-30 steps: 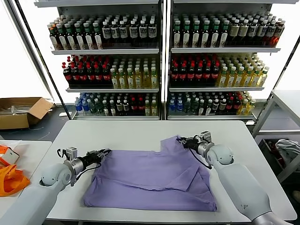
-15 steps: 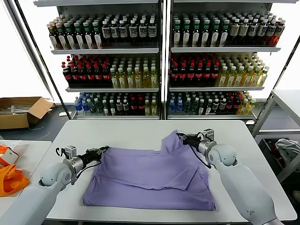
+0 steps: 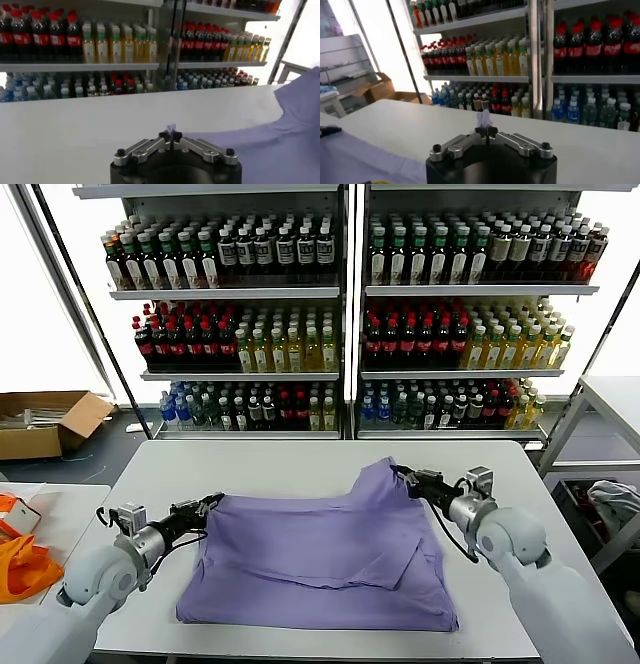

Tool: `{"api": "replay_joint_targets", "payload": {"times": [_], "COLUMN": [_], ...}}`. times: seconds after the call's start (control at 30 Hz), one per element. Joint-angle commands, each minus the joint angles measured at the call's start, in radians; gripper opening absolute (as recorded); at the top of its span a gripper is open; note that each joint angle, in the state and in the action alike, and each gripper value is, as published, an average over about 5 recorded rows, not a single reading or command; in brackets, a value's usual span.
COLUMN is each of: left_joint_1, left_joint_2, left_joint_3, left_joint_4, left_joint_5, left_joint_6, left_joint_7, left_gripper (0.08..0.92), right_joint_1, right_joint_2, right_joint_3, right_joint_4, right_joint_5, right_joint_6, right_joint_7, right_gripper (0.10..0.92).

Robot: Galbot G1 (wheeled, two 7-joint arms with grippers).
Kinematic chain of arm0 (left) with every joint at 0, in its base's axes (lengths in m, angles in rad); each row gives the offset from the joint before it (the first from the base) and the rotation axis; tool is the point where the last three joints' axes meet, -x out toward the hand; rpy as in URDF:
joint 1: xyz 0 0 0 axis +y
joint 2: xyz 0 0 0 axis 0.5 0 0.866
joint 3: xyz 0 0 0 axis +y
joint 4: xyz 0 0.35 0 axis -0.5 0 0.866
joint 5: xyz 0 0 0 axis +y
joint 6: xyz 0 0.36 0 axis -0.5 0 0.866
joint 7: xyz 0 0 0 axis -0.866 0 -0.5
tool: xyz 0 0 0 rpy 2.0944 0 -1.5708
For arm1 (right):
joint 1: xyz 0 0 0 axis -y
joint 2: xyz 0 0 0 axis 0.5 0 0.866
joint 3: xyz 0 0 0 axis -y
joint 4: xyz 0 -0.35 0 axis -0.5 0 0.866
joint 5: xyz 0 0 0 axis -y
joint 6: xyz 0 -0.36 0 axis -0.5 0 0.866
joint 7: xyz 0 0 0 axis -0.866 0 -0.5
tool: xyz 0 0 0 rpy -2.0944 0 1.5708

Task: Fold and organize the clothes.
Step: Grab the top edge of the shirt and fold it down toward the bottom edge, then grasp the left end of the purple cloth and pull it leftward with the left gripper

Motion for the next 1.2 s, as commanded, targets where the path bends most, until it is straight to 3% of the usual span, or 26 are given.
{"api": "replay_joint_targets", "payload": {"times": [0.03,0.33,0.6,0.73,0.93,1.07,1.2], "left_joint_1": [0.317,0.505,0.514,0.503,0.522,0.521,0.536], "left_joint_2": [0.027,0.026,0.001,-0.005,-0.04,-0.132,-0.244], "left_joint_3": [-0.173,-0.282,-0.27,-0.307,-0.341,-0.26,-0.192], "left_joint_4": [-0.272,-0.316,-0.295,-0.308,-0.339,-0.342,-0.338], "left_joint_5": [0.008,0.031,0.095,0.094,0.068,0.07,0.125], "left_joint_6": [0.035,0.072,0.075,0.081,0.061,-0.042,-0.093], "left_joint_7": [-0.075,-0.06,-0.041,-0.058,-0.164,-0.355,-0.423], "left_gripper": [0.085,0.085,0.121,0.229,0.419,0.549,0.653], "right_joint_1": [-0.384,-0.702,-0.76,-0.741,-0.701,-0.692,-0.699], "right_joint_2": [-0.071,-0.074,-0.021,-0.004,0.042,0.087,0.118], "right_joint_3": [0.267,0.384,0.326,0.345,0.422,0.472,0.51], "right_joint_4": [0.304,0.412,0.431,0.437,0.332,0.258,0.217], "right_joint_5": [0.028,-0.007,-0.119,-0.134,-0.162,-0.104,-0.032], "right_joint_6": [-0.017,-0.015,-0.018,0.037,0.324,0.45,0.48], "right_joint_7": [0.024,0.012,0.042,0.064,0.043,0.048,0.055], "right_gripper": [0.105,0.105,0.105,0.137,0.3,0.421,0.534]}}
